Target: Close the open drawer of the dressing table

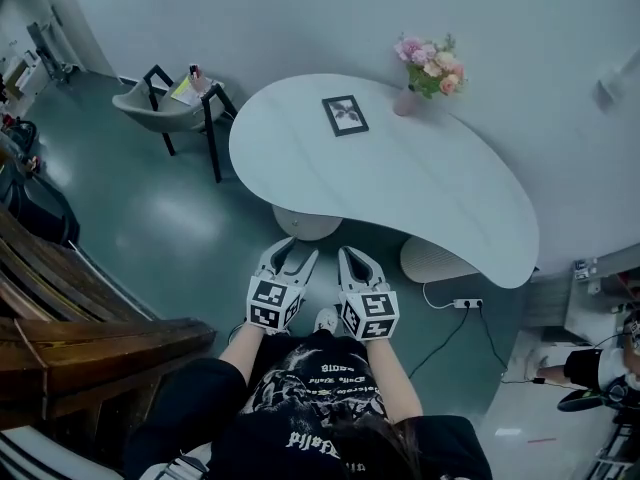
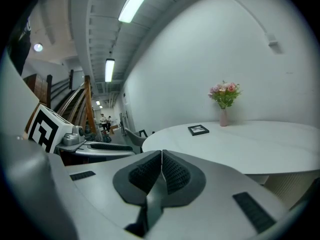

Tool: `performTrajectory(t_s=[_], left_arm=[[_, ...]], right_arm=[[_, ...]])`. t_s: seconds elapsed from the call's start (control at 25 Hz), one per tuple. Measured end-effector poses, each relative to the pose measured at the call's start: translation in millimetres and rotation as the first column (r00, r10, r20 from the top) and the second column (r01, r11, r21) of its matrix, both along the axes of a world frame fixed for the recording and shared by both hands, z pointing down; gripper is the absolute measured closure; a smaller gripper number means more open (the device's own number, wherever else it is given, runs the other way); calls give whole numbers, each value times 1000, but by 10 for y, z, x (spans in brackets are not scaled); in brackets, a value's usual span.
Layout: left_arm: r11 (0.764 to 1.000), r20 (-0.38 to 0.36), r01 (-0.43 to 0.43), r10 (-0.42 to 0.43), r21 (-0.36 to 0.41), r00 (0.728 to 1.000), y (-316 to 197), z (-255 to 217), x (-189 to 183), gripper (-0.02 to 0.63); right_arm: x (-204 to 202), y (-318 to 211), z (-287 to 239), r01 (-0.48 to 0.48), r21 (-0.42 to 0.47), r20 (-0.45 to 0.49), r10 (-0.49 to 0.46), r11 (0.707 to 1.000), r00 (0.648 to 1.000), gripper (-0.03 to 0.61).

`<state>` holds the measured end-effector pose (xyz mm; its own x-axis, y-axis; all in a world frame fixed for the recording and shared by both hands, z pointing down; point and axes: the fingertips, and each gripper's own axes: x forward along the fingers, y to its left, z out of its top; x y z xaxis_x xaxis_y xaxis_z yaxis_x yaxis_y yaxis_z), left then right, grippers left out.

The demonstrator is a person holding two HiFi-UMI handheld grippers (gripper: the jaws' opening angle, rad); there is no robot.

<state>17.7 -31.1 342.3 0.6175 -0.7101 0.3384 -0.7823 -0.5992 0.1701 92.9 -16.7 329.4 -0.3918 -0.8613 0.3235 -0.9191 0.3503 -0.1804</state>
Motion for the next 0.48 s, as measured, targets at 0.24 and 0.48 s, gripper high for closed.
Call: performTrajectory(t_s=[0.24, 0.48], left_arm=[[1000, -4, -18, 18, 11, 1000, 37, -34, 76, 407], [999, -1, -18, 18, 31, 1000, 21, -63, 58, 432]], right_arm=[[-1, 28, -35, 29, 20, -18, -28, 999, 999, 551], [7, -11, -30, 21, 22, -10, -20, 1000, 1000, 551]])
